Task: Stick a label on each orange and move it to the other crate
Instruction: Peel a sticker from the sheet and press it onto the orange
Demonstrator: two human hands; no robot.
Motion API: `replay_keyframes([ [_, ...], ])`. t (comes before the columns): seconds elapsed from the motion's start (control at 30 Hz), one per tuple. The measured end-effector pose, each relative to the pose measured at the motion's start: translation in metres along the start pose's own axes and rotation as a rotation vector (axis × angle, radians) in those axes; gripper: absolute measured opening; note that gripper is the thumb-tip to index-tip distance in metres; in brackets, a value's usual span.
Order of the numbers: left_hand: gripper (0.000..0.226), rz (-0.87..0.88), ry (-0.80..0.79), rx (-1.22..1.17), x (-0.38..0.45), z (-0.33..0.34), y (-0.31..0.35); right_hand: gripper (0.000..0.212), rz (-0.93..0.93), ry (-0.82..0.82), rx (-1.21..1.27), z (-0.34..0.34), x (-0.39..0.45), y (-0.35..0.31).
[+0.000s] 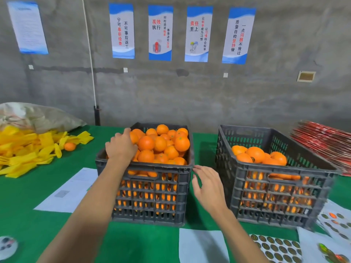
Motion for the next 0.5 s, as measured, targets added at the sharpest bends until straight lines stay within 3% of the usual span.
replay_keyframes([
  [0.1,0.062,0.011,0.011,0.024,0.004,-0.005,0.001,0.029,0.038,0.000,0.037,-0.003,-0.008,0.002],
  [0.2,0.057,0.095,0.160,-0.006,-0.005,-0.024,0.016,0.028,0.084,-0.005,0.057,-0.007,-0.015,0.008],
  [0.33,0.064,0.272,0.401,-0.402,-0.059,-0.059,0.060,0.030,0.122,-0.063,0.066,-0.002,-0.028,0.013],
  [0.5,0.068,0.455,0.358,-0.728,-0.165,-0.043,0.109,0.028,0.163,-0.112,0.127,0.003,-0.060,0.018],
])
Point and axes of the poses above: each hand's wrist, its own x-axis towards the middle knuckle, its own z-axis out of the palm, y = z × x, the point moved 10 cm from there along x, towards the middle knuckle, and after that the axes turned 3 degrees about y, right-handed, at the moved point
